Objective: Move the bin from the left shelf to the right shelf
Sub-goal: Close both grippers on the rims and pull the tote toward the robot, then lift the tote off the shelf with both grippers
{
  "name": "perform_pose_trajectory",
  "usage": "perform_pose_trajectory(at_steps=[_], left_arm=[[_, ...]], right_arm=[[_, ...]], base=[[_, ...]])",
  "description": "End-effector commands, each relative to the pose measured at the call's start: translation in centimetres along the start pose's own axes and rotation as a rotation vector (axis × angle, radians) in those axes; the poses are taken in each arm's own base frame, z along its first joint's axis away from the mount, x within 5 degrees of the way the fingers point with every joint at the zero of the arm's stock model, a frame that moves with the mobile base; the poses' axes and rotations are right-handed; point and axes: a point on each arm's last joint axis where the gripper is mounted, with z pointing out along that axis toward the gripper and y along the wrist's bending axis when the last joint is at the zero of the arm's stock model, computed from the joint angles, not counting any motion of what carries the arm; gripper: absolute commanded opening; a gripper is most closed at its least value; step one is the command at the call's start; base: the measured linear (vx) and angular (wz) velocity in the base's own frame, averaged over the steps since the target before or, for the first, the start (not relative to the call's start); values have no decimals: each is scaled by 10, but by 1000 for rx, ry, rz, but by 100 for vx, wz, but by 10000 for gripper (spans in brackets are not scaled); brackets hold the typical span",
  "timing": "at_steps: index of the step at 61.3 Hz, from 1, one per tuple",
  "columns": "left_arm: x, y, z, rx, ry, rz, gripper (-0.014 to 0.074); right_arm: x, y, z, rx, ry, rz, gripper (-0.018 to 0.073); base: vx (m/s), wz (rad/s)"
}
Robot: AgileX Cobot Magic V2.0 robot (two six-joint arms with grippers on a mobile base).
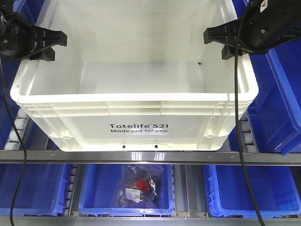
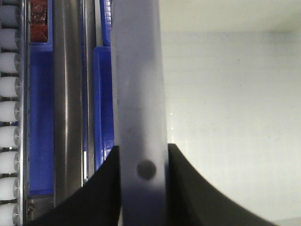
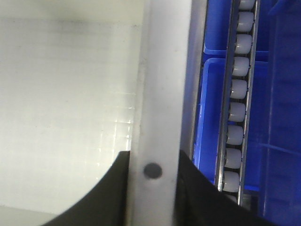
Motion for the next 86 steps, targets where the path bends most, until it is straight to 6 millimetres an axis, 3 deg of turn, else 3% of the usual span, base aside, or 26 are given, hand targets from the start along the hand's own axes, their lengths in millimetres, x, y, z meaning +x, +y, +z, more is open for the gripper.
perform_pose_trajectory(at_steps=[1,19,30,42,53,86], left_arm=[[-13,-6,-40,39,-188,22,104],[-9,-6,-53,41,-192,35,104],[-1,-9,-66,49,-194,70,104],[27,-8,-78,60,-199,77,104],[55,-3,-82,83,-252,59,104],[60,-2,-83,85,-270,59,108]], right_arm=[[-13,-3,-42,-19,-212,-16,1],[-8,0,-51,-28,-212,-24,1],[10,12,-50,-51,-253,-66,1],[40,6,-51,-53,-244,-48,1],[56,0,-61,-57,-250,-47,1],[59,-1,-62,-55,-245,-47,1]], base=[[0,0],[0,0],[0,0],[0,0],[0,0],[0,0]])
